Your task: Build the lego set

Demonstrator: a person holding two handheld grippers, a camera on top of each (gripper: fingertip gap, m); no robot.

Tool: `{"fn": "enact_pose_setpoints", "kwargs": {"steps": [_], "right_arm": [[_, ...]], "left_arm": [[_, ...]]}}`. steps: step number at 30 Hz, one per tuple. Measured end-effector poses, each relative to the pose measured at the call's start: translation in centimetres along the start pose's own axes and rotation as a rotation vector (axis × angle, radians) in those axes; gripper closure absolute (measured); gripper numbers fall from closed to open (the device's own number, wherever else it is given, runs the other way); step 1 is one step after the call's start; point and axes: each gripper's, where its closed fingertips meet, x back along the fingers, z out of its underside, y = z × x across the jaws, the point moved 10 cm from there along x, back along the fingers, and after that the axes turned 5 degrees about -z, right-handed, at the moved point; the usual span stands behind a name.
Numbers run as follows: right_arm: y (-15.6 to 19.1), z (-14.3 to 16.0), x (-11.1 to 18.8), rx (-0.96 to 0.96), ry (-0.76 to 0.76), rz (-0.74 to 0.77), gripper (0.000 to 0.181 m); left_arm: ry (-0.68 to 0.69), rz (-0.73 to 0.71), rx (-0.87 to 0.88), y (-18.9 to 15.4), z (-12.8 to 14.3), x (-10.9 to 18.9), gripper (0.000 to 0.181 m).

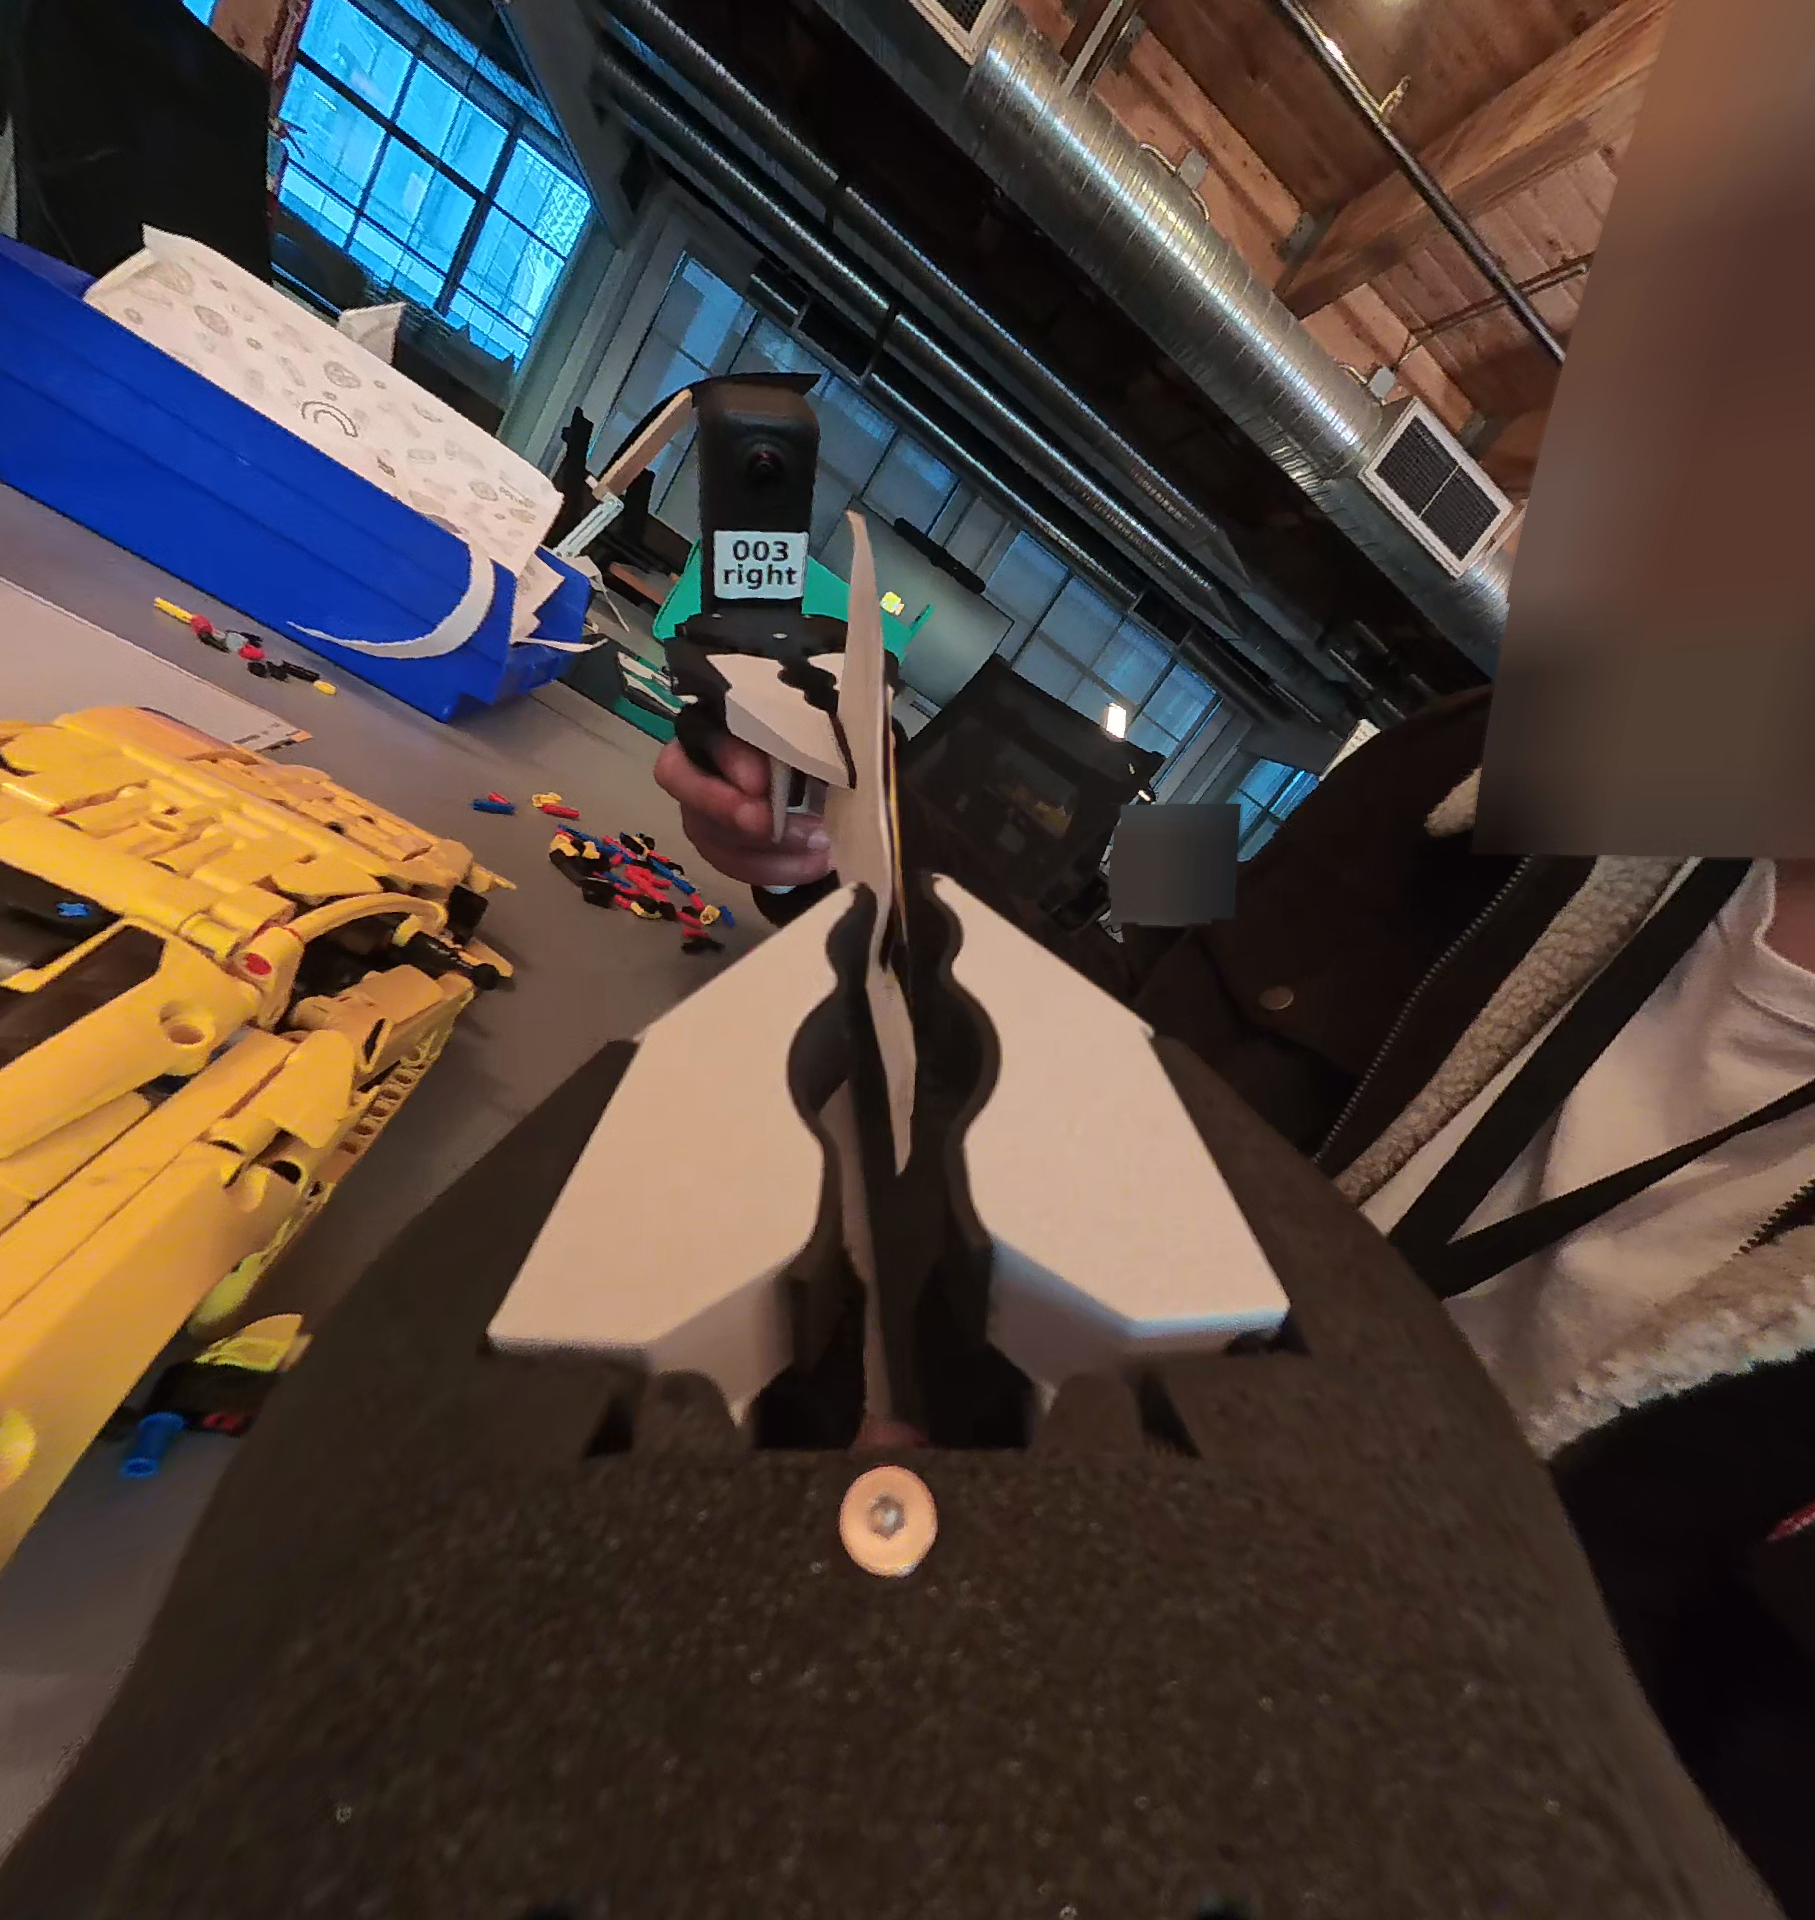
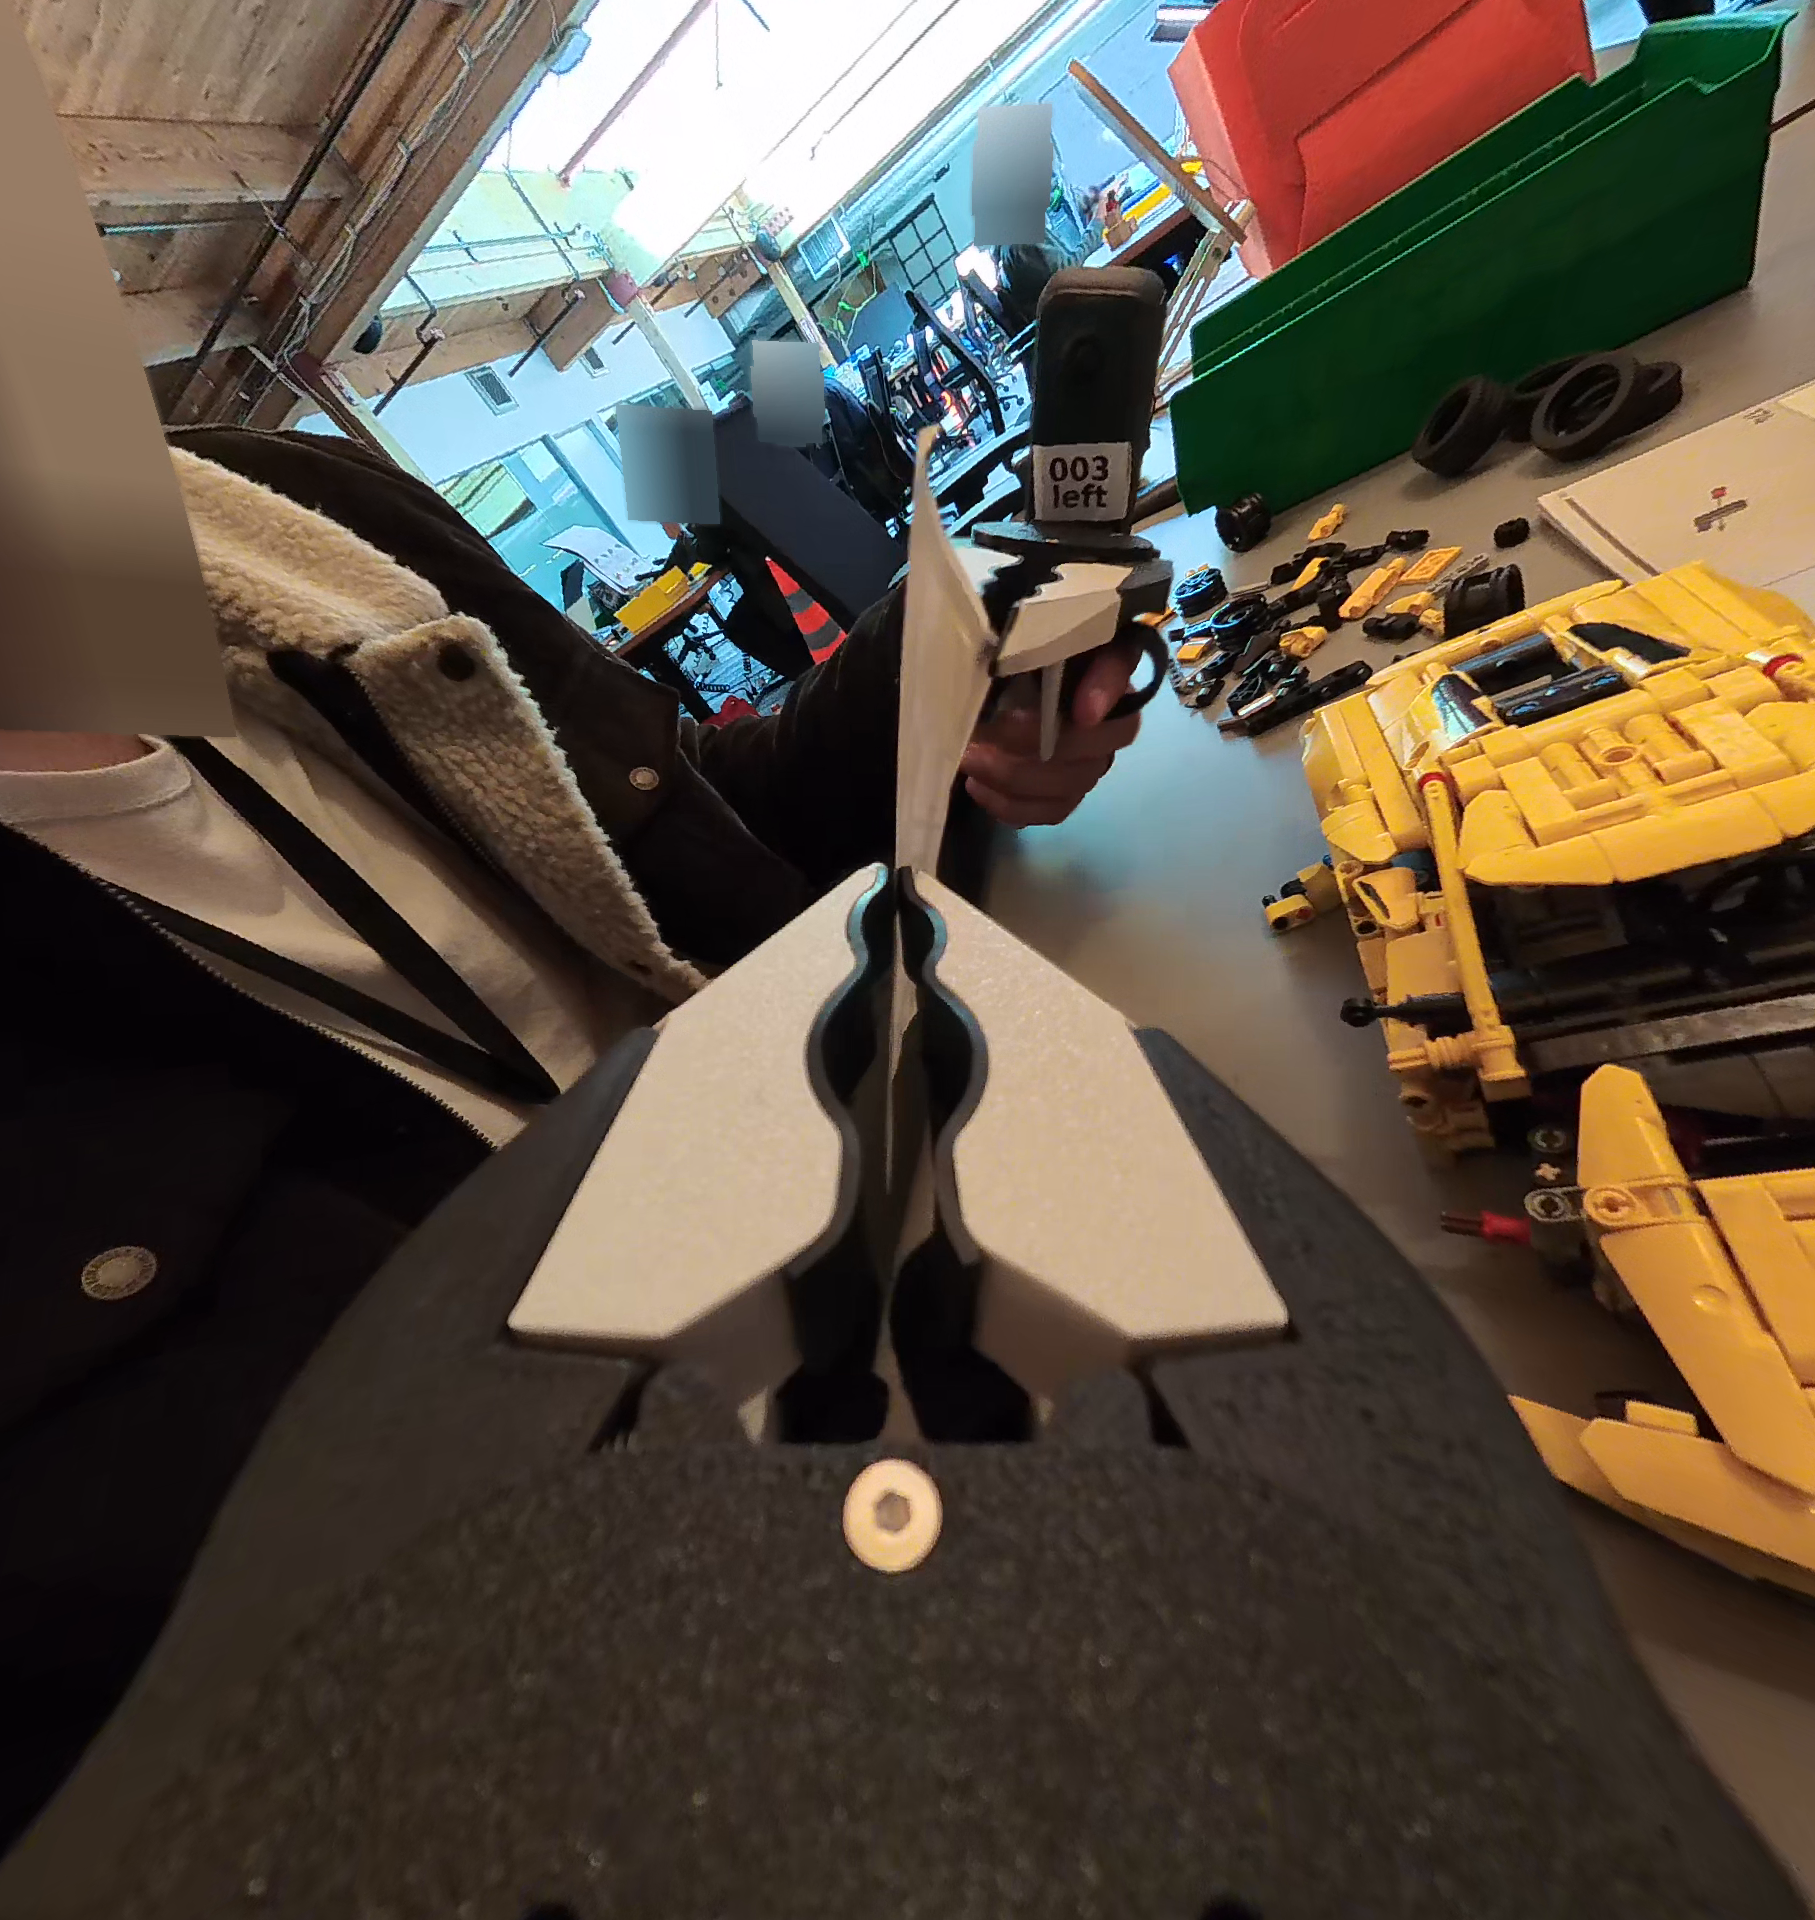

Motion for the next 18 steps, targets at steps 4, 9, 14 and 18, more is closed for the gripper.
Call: {"fn": "enact_pose_setpoints", "kwargs": {"steps": [4,9,14,18], "right_arm": [[0.0,0.0,0.1,0.001,0.002,0.004,0.181],[-0.1,0.0,0.3,0.000,-0.004,0.016,0.181],[-0.7,-0.3,0.8,0.023,-0.037,0.131,0.181],[-0.5,-2.1,1.9,0.213,-0.180,0.442,0.144]], "left_arm": [[0.000,0.001,0.002,0.0,0.0,0.0,0.175],[0.012,-0.013,-0.015,-0.1,-0.1,0.1,0.181],[0.032,-0.044,-0.035,-0.3,-0.3,0.0,0.181],[-0.055,-0.091,-0.018,0.0,-1.0,0.6,0.181]]}}
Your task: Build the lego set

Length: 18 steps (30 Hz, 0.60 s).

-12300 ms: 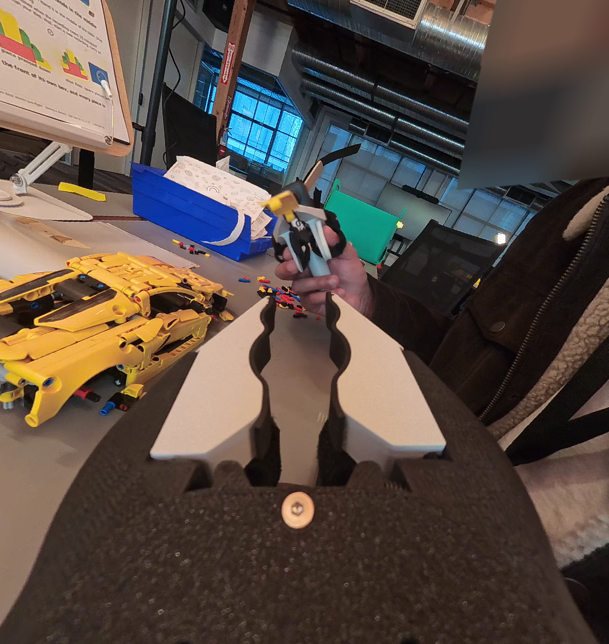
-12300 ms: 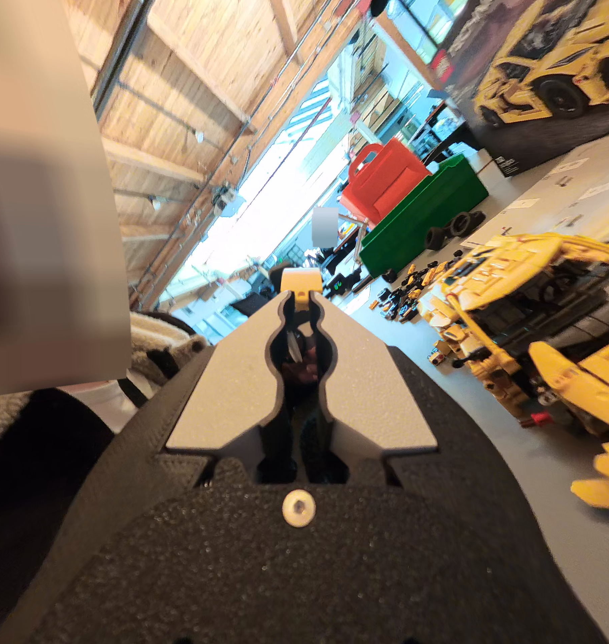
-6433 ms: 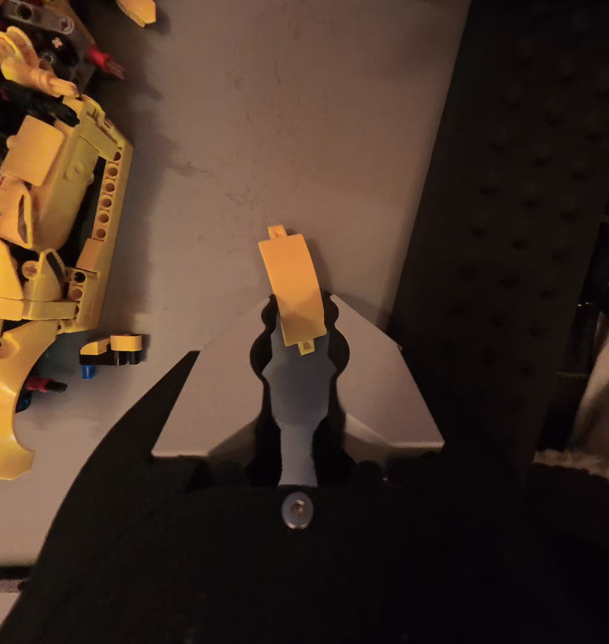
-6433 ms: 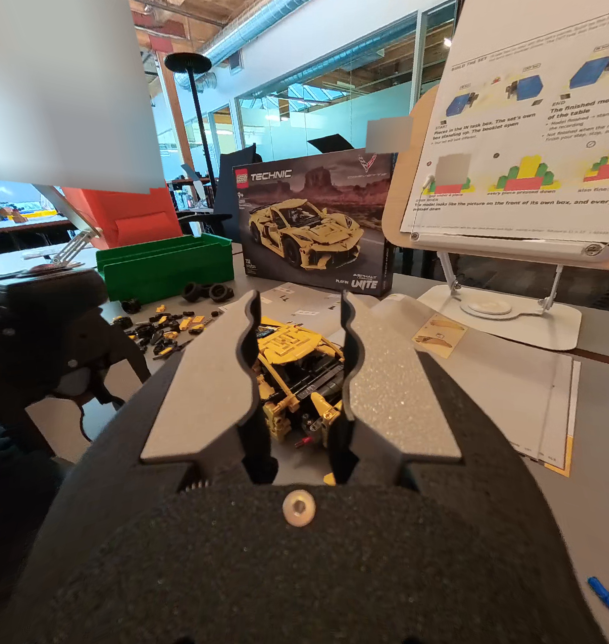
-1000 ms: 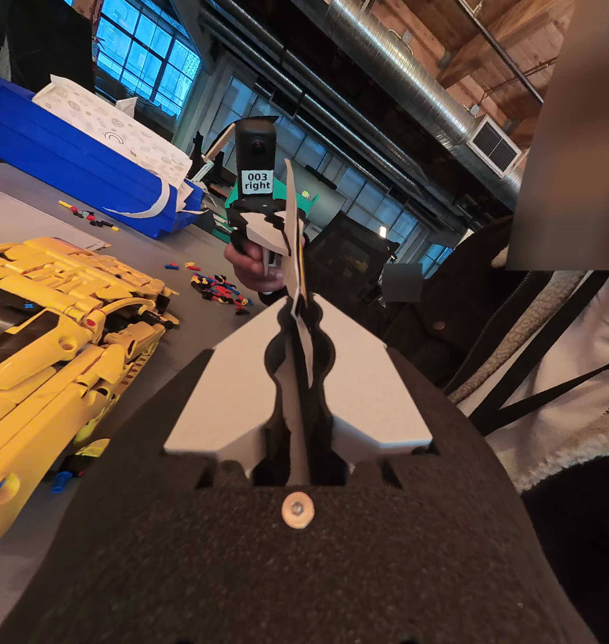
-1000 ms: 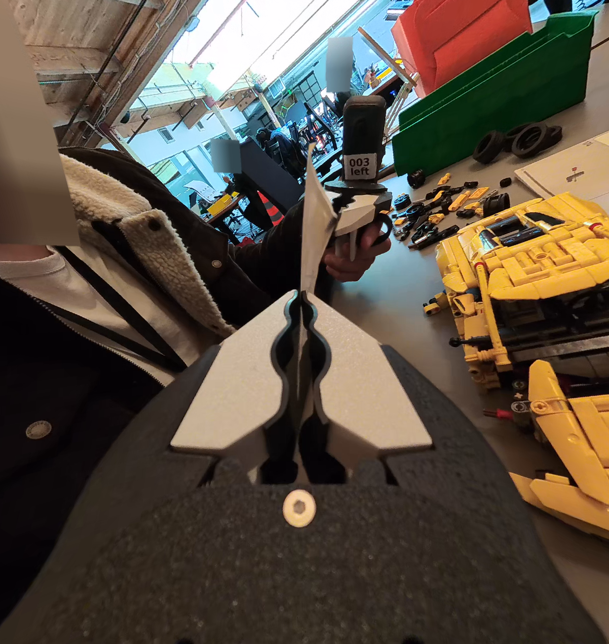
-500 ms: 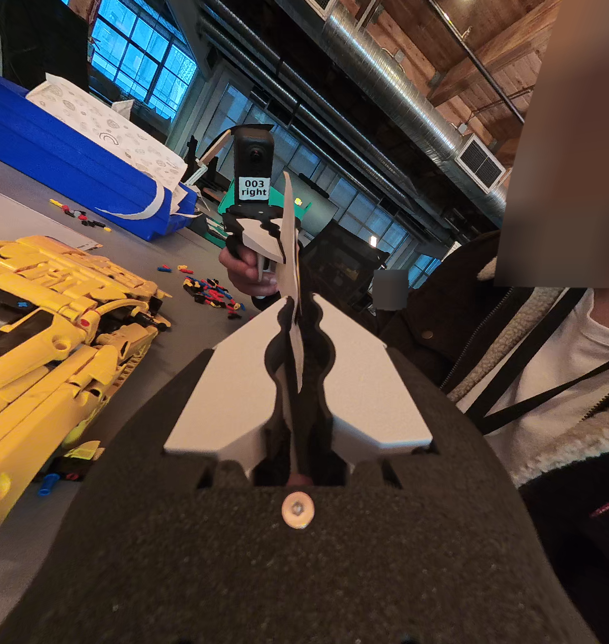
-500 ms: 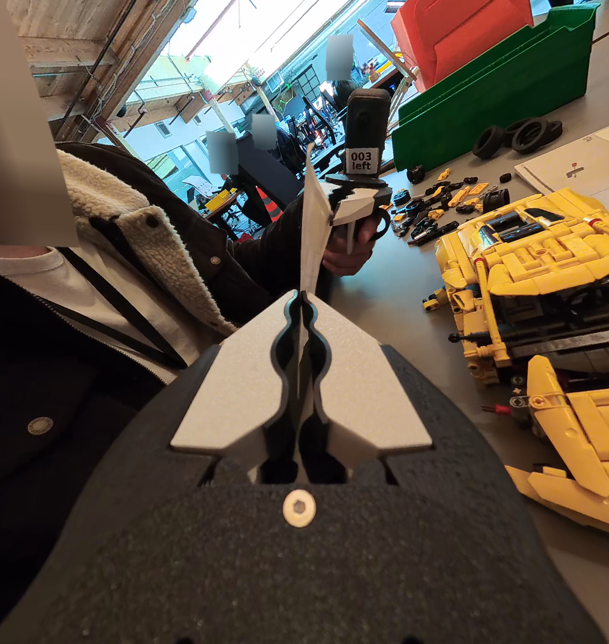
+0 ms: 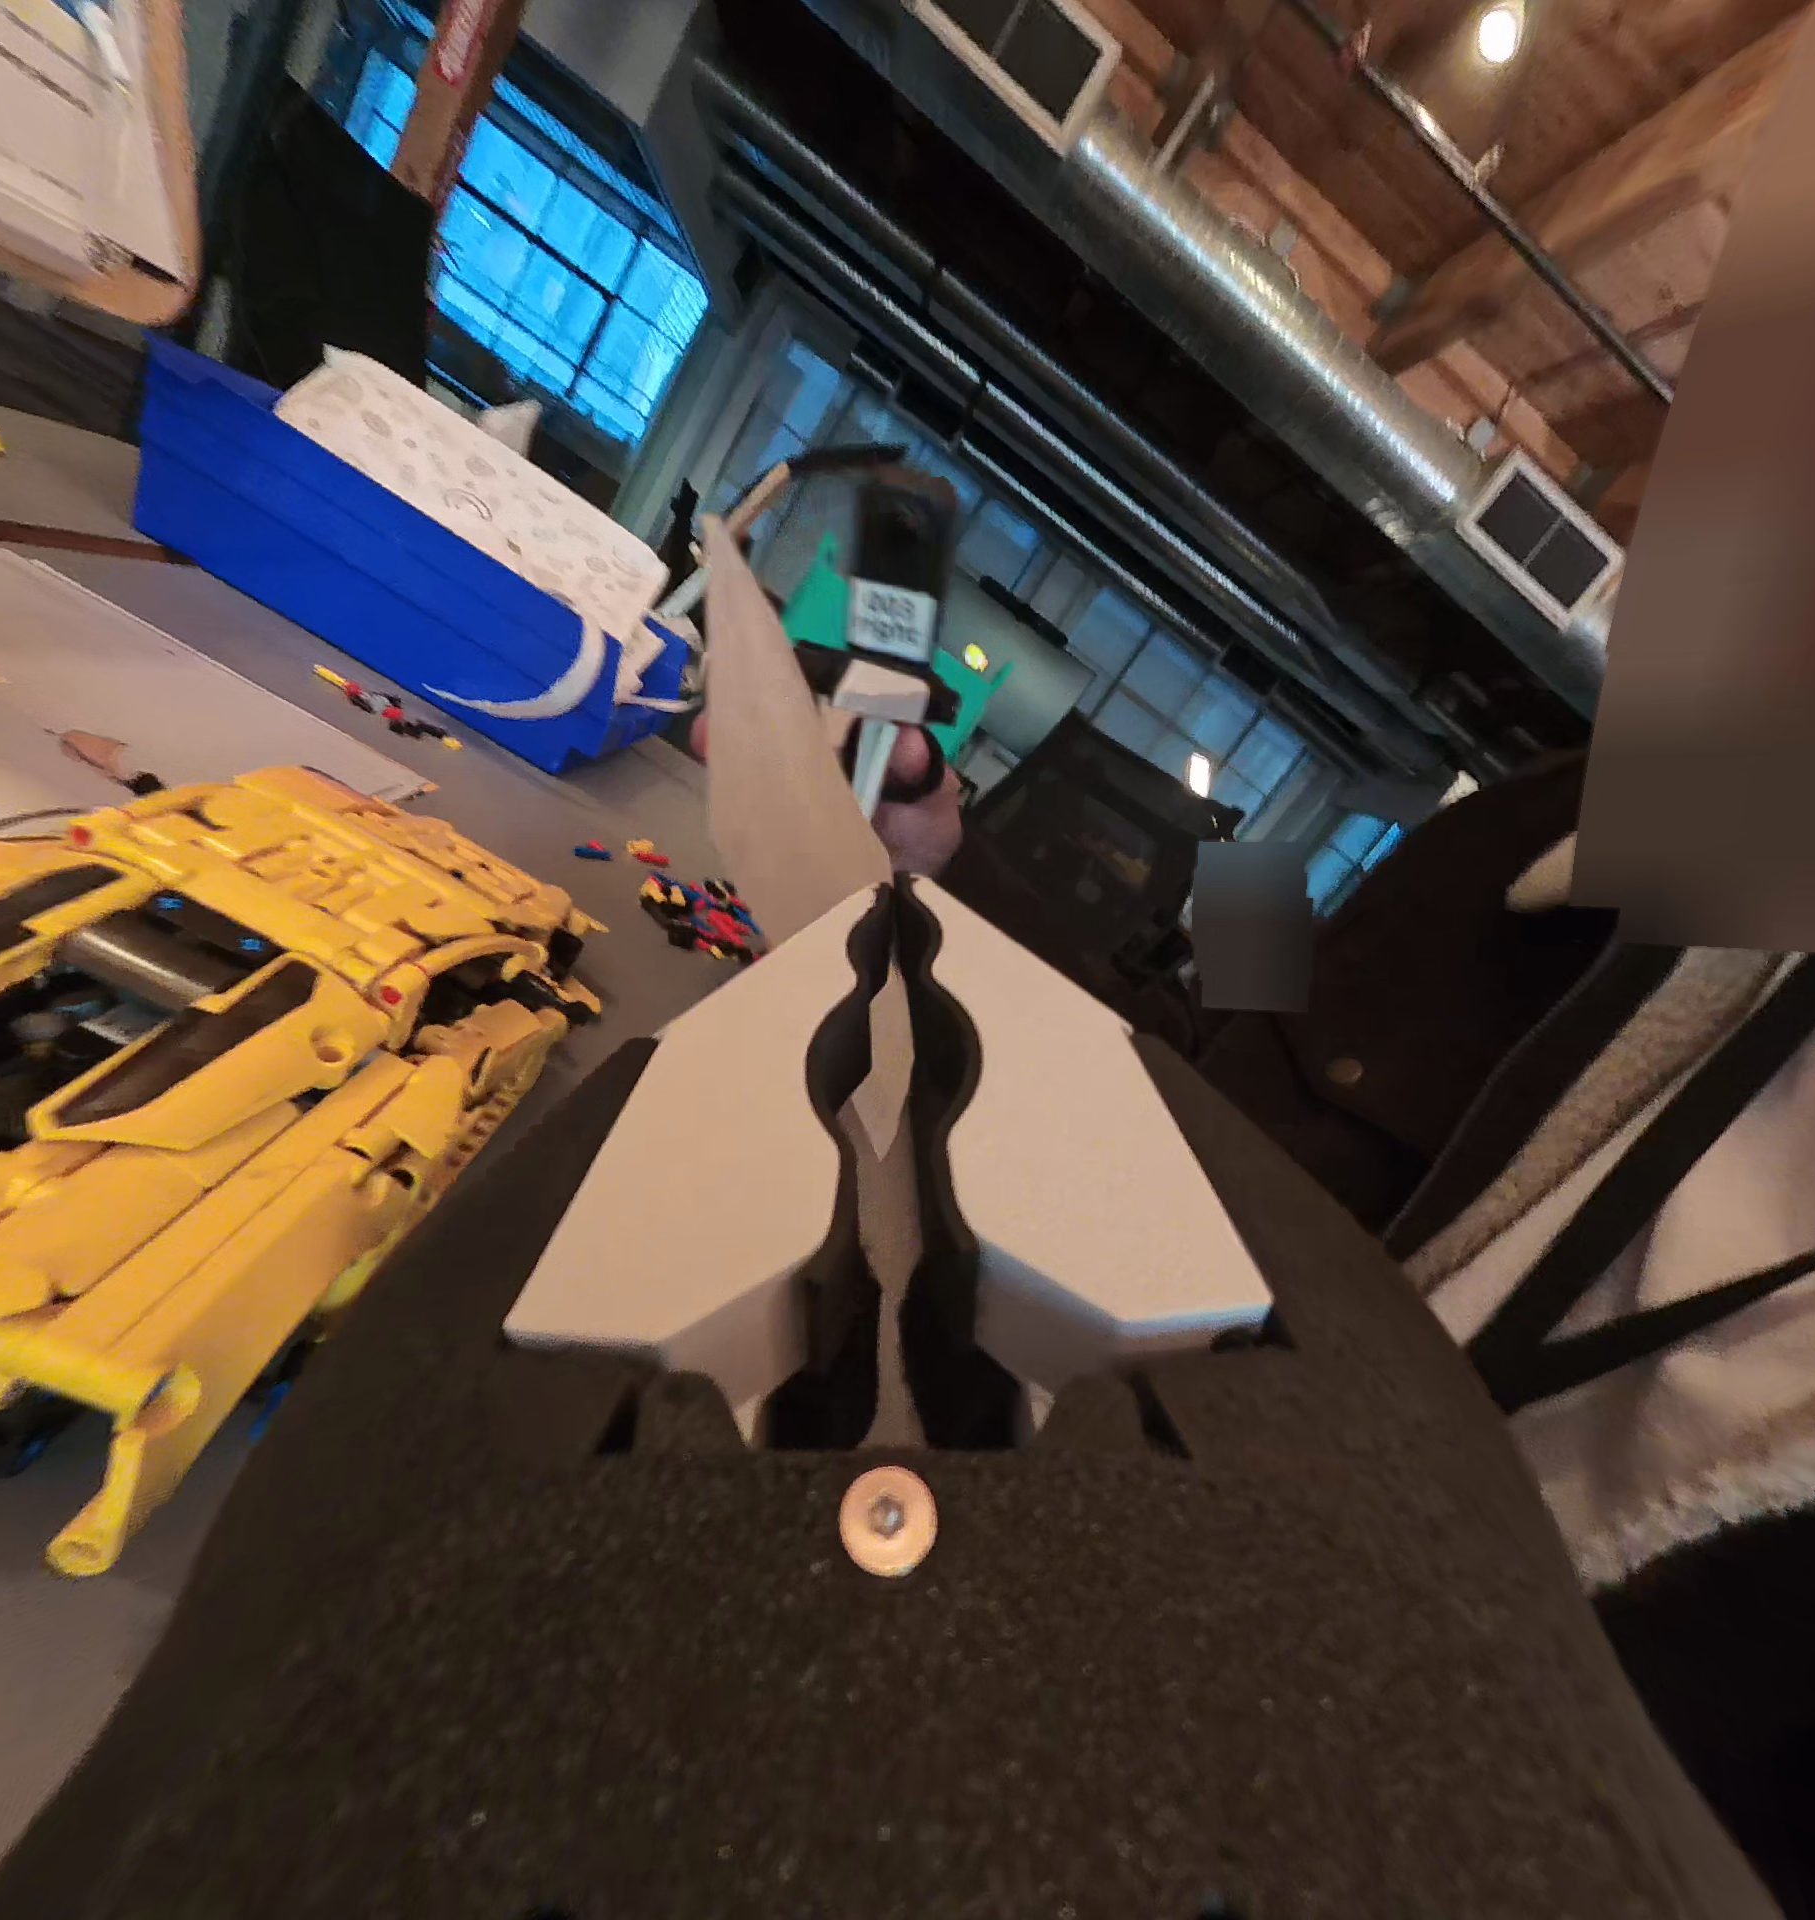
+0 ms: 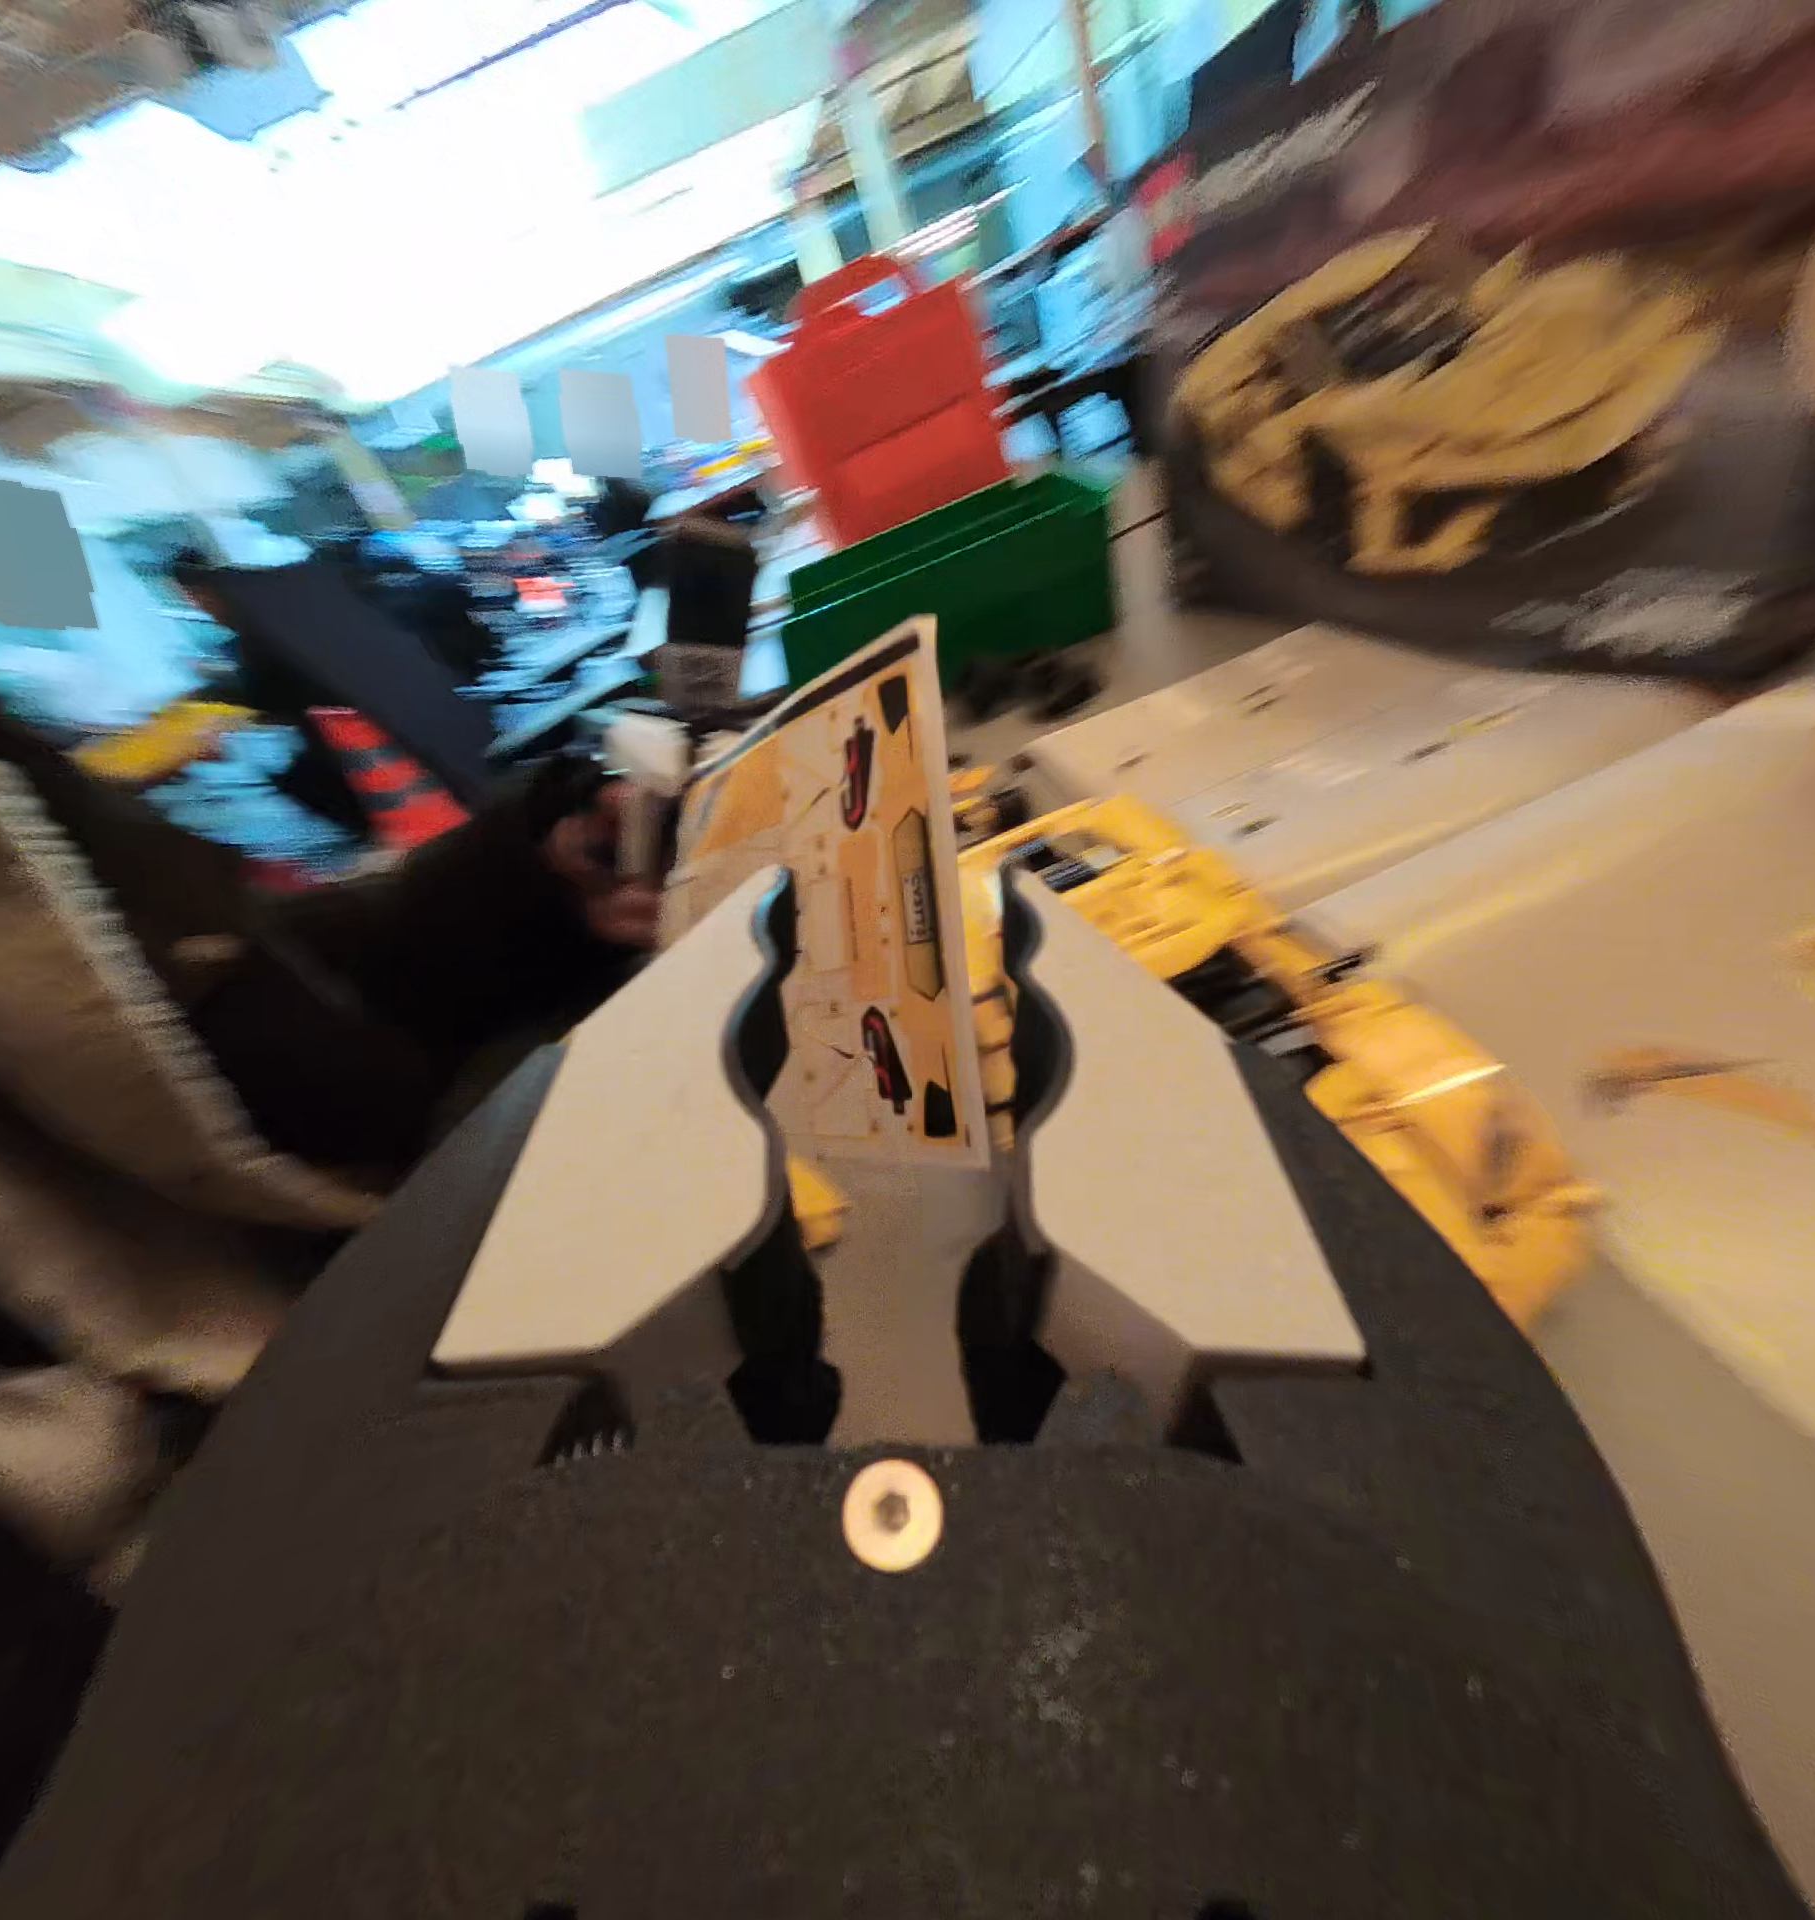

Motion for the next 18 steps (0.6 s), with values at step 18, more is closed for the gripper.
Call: {"fn": "enact_pose_setpoints", "kwargs": {"steps": [18], "right_arm": [[8.3,0.9,-10.0,0.066,-0.007,-0.196,0.107]], "left_arm": [[-0.128,0.149,-0.117,-2.5,-0.3,-1.4,0.181]]}}
